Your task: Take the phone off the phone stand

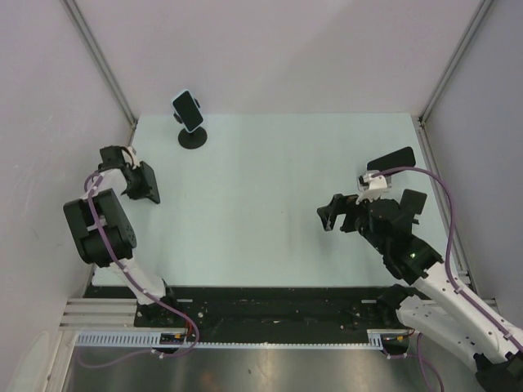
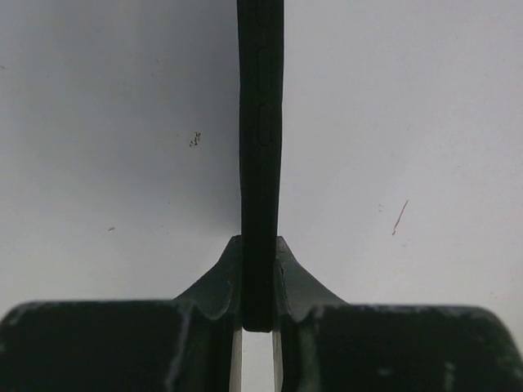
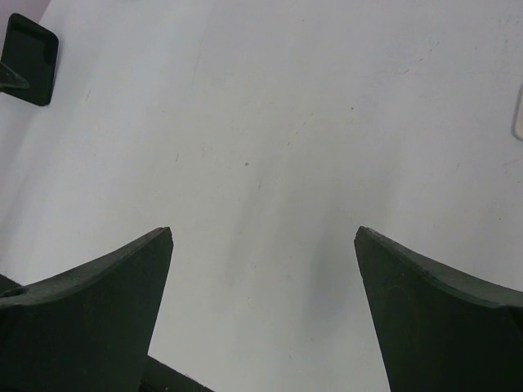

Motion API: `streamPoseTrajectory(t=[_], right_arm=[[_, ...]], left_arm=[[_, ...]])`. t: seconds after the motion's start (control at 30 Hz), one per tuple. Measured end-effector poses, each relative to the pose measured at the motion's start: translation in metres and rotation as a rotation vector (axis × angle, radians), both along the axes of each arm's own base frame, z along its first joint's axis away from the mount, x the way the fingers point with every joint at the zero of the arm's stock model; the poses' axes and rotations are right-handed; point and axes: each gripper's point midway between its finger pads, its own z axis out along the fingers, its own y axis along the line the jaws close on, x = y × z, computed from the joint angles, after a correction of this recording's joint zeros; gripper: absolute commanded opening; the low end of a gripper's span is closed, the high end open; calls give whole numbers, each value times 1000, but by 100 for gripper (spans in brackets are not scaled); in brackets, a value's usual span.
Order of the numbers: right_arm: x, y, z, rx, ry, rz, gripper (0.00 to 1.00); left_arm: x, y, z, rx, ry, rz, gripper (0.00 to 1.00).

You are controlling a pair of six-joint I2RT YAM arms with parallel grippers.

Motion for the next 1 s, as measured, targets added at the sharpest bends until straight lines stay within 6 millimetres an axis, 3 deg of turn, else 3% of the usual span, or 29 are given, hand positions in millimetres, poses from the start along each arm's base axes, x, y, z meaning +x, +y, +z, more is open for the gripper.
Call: streamPoseTrajectory(t=[0.03,0.1,0.23,0.47,0.6,1.0], right_arm=[[0,1,-1,-1,4,3,100],[-1,2,-4,-3,10,10,100],[-3,3,-11,-10,26,22,100],[-2,3,-13,-16,31,24,100],[-3,4,-13,-14,31,27,100],[-4,3,-20,-22,44,30,100]], left_arm=[[-1,1,0,4,4,-1,23],[-2,1,-1,8,11,-6,30],[-6,4,-8,21,39,-7,53],[-13,13,-17,65,86,14,78],[-16,17,-18,85,100,23,99],[-18,19,-25,131,134,27,100]])
